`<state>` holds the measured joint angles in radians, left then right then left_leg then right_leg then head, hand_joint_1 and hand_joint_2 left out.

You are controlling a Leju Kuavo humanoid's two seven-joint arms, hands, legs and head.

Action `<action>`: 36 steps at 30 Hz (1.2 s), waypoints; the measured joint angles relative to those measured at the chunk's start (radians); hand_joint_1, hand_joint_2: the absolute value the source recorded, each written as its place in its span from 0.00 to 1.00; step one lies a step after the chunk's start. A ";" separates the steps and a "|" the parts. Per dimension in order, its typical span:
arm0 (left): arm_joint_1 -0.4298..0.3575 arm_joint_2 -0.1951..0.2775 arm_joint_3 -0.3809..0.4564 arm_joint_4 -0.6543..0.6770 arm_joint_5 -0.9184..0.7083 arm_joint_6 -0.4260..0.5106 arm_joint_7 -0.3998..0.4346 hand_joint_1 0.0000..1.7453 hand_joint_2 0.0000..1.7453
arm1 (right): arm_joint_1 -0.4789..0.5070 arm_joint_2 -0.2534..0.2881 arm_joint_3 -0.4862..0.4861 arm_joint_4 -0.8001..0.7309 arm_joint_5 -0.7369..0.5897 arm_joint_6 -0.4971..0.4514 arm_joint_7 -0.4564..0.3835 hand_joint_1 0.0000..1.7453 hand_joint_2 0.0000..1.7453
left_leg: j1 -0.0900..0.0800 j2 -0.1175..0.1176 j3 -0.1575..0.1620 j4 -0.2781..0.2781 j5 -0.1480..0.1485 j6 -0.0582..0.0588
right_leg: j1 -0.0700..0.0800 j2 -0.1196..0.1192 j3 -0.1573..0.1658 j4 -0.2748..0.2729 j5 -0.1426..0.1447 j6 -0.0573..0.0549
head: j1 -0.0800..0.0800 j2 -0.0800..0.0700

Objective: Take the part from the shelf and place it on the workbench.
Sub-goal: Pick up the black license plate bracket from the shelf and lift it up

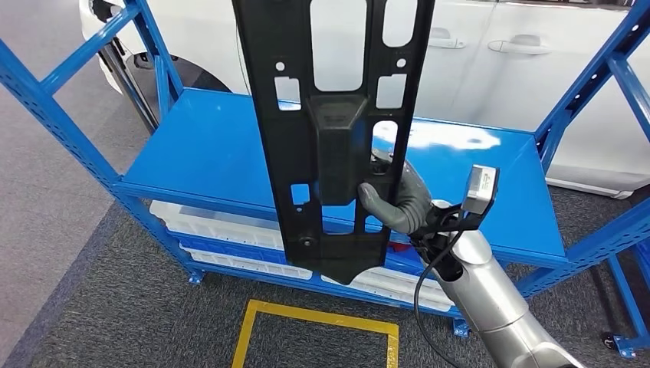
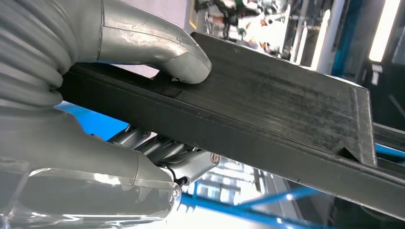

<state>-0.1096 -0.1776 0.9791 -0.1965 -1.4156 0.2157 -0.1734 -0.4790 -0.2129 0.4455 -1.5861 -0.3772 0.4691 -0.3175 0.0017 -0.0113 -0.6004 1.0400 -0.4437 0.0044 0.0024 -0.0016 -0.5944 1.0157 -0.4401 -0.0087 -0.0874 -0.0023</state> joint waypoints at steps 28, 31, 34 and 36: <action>0.001 0.000 0.040 0.000 0.054 -0.059 0.099 0.00 1.00 | 0.002 -0.010 0.022 -0.012 -0.040 -0.120 0.042 0.83 1.00 | 0.001 0.005 0.022 0.114 -0.114 -0.011 | 0.001 -0.008 -0.067 0.000 0.063 -0.015 | 0.000 0.000; 0.002 0.000 0.040 0.000 0.048 -0.061 0.106 0.00 1.00 | 0.002 -0.014 0.020 -0.011 -0.042 -0.129 0.041 0.83 1.00 | -0.007 0.003 0.107 -0.029 -0.081 0.006 | 0.002 -0.005 -0.082 0.003 0.086 -0.001 | 0.000 0.000; 0.008 0.000 0.039 0.000 0.040 -0.064 0.111 0.00 1.00 | 0.009 -0.016 0.018 -0.009 -0.047 -0.137 0.037 0.83 1.00 | -0.010 0.006 0.096 -0.036 -0.056 0.023 | -0.003 -0.004 -0.089 0.001 0.098 0.016 | 0.000 0.000; 0.008 0.000 0.039 0.000 0.035 -0.066 0.112 0.00 1.00 | 0.017 -0.016 0.013 -0.009 -0.049 -0.142 0.034 0.83 1.00 | -0.007 0.012 0.077 -0.041 -0.029 0.035 | -0.006 -0.001 -0.112 0.046 0.038 0.025 | 0.000 0.000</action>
<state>-0.1015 -0.1779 1.0184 -0.1965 -1.3802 0.1501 -0.0611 -0.4621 -0.2289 0.4583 -1.5955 -0.4266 0.3273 -0.2838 -0.0051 0.0009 -0.5235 0.9987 -0.4726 0.0396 -0.0033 -0.0022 -0.7064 1.0618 -0.4021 0.0164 -0.0870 -0.0023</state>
